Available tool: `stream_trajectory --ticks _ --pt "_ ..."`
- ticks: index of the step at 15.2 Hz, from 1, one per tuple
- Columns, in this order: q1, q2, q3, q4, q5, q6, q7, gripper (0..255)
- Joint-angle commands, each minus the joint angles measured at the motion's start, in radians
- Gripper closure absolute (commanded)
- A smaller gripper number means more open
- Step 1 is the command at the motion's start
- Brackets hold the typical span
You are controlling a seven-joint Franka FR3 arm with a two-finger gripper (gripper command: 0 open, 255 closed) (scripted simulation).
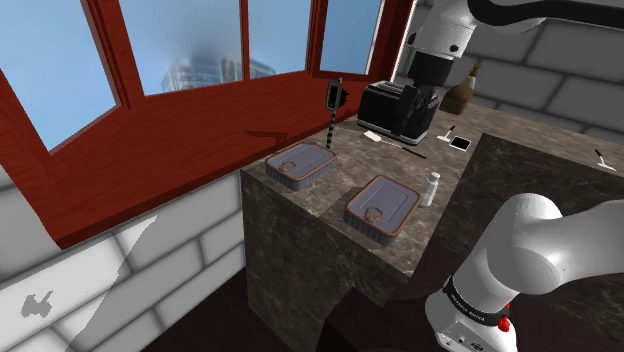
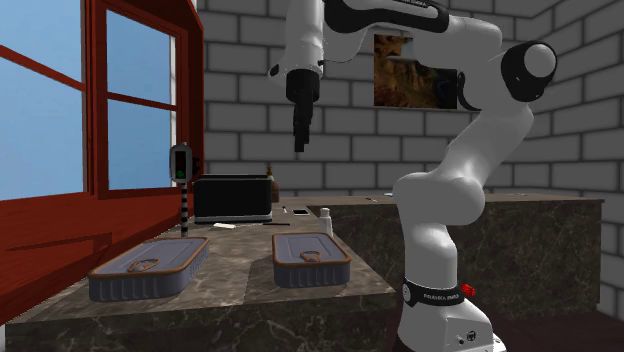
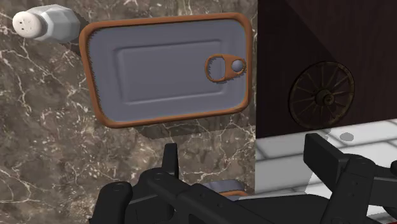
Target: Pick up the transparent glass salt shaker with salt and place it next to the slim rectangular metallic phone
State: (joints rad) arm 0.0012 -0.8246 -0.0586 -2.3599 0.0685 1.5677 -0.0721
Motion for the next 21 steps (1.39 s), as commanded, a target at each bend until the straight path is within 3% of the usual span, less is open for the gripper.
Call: stream_trajectory --ticks 1,12,19,21 --pt "0.000 0.000 0.000 0.000 0.000 0.000 0.000 0" --pt "-0.110 -0.142 -0.175 -0.250 -0.218 0.097 -0.202 0" --pt "-0.207 -0.160 -0.321 -0.348 -0.391 0.191 -0.341 0" --pt "-0.212 -0.159 -0.329 -0.363 -0.399 0.208 -0.344 0"
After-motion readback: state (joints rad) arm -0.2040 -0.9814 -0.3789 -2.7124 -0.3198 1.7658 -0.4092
